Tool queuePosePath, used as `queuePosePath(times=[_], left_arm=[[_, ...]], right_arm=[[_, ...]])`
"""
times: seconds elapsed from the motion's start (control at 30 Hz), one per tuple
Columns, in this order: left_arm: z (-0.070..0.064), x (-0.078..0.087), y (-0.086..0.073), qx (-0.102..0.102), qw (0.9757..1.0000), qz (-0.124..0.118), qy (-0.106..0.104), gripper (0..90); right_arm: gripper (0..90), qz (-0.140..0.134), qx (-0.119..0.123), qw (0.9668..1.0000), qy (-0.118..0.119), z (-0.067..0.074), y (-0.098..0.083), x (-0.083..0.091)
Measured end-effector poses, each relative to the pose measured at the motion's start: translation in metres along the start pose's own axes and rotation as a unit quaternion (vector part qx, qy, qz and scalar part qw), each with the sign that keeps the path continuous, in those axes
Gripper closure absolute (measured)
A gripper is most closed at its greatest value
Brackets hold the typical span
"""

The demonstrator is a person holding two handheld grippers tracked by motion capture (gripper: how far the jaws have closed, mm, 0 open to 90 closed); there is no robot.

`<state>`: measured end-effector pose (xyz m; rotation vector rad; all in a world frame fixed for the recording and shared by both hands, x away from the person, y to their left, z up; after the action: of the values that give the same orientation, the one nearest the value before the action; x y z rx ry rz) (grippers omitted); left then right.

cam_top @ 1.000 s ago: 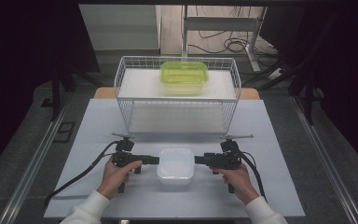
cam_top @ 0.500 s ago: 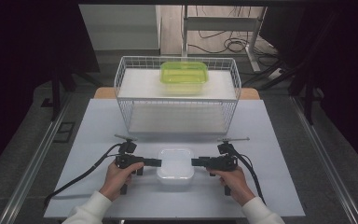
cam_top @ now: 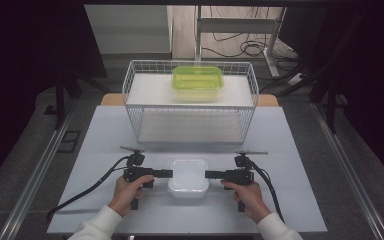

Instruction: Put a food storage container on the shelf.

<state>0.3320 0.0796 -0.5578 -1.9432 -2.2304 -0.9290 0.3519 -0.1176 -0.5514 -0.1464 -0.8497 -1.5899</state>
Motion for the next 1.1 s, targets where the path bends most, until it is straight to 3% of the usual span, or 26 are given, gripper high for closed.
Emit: queuePosePath(times=[0.23,0.37,0.7,1.1], left_arm=[[-0.003,0.002,-0.003,-0.003,1.0000,0.000,0.003,70.9],[-0.006,0.004,-0.002,-0.007,1.0000,-0.007,0.001,72.6],[-0.010,0.007,-0.001,-0.025,0.9996,-0.014,-0.001,76.6],[-0.014,0.010,0.001,-0.054,0.9984,-0.015,0.011,79.3]], right_arm=[[72.5,-0.001,-0.024,0.9997,0.011,0.001,-0.001,0.003],[74.2,-0.001,-0.020,0.9997,0.014,0.003,-0.001,0.005],[77.8,-0.009,-0.002,0.9998,0.019,0.006,0.002,0.009],[79.3,-0.009,0.038,0.9992,0.004,0.011,0.004,0.012]])
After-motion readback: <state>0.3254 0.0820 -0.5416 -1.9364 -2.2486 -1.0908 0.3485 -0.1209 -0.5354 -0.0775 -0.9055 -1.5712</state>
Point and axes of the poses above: each handheld gripper's, and its own axes: x roughly backward along the jaws, y roughly out of its top, z roughly to its left, the point moved 9 cm from there along -x, roughly forward along the jaws, and after that the axes turned 4 degrees about -y, right-handed, at the moved point
